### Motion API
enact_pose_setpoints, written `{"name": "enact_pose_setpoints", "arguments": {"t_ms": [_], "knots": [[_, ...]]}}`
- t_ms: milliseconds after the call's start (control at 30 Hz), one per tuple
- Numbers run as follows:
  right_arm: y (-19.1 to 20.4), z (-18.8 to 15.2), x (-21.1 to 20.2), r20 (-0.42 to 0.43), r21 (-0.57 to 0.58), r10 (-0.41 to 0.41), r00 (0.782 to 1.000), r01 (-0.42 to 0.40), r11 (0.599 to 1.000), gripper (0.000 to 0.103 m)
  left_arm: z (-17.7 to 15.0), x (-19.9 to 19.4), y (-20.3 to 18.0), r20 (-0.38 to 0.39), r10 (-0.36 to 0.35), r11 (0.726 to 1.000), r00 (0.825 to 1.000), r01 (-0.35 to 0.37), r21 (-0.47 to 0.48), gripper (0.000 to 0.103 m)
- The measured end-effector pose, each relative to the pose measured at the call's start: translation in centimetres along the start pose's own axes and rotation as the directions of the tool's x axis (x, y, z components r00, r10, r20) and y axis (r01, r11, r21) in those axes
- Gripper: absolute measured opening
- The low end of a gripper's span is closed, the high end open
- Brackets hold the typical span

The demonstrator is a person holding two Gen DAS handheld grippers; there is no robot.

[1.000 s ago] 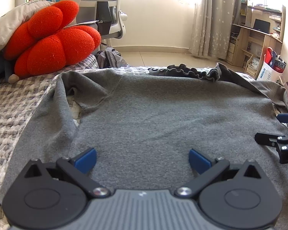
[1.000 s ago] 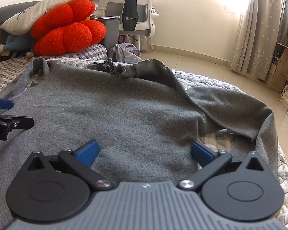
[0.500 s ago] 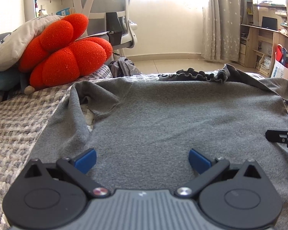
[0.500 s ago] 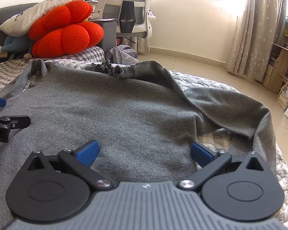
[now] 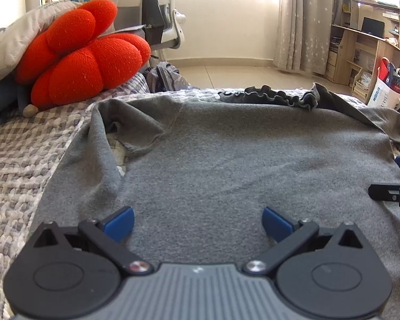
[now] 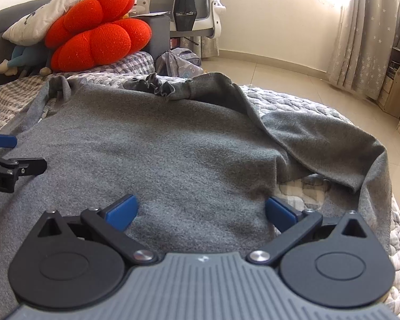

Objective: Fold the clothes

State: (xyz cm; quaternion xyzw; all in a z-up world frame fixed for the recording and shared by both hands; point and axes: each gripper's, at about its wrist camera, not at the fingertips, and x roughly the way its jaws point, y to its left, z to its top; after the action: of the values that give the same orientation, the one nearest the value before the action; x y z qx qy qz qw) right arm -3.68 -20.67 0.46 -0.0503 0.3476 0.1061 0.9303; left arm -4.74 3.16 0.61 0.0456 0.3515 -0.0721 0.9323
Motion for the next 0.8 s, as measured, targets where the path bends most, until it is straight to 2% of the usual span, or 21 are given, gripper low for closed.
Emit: {"name": "enact_pose_setpoints", "arguments": {"t_ms": [100,200,267,433,533,600,667,800], "knots": [[-0.8,1.3,0.1,-0.029,-0.023,-0.03,0.999,0.029,0.999,0.103,1.9,-0.8,0.9,0.018,0.052,0.998,0.998,-0.052,0.031,0.102],[-1.5,2.8,0.2,-0.025,-0.058,-0.085,0.996,0.084,0.995,0.102,4.7,-2.1,1.7,0.076,0.025,0.999,0.997,-0.027,0.028,0.102],[-1.9,4.1,0.3,-0.004,-0.07,-0.087,0.996,0.087,0.994,0.102,6.6,-1.9,2.0,0.082,-0.001,1.0,0.997,0.001,0.002,0.102],[-1.5,7.0,1.4,0.018,-0.102,-0.035,0.999,0.037,0.994,0.092,9.4,1.5,-0.1,0.024,-0.102,0.994,0.995,0.101,0.039,0.102],[-0.6,8.7,3.2,0.002,-0.153,-0.017,1.0,0.017,0.988,0.084,10.9,3.5,-2.1,0.024,-0.065,0.989,0.998,0.061,0.137,0.1],[-0.3,9.7,4.2,-0.009,-0.17,0.003,1.0,-0.004,0.985,0.079,12.1,4.6,-2.4,0.019,-0.064,0.987,0.998,0.061,0.148,0.095],[-0.2,10.4,5.2,-0.018,-0.178,0.022,1.0,-0.025,0.984,0.075,13.1,6.2,-1.9,-0.009,-0.088,0.989,0.996,0.088,0.123,0.088],[-1.3,11.3,7.4,-0.048,-0.132,0.06,0.997,-0.066,0.989,0.075,14.2,9.6,-1.0,-0.085,-0.139,0.987,0.987,0.145,0.072,0.087]]}}
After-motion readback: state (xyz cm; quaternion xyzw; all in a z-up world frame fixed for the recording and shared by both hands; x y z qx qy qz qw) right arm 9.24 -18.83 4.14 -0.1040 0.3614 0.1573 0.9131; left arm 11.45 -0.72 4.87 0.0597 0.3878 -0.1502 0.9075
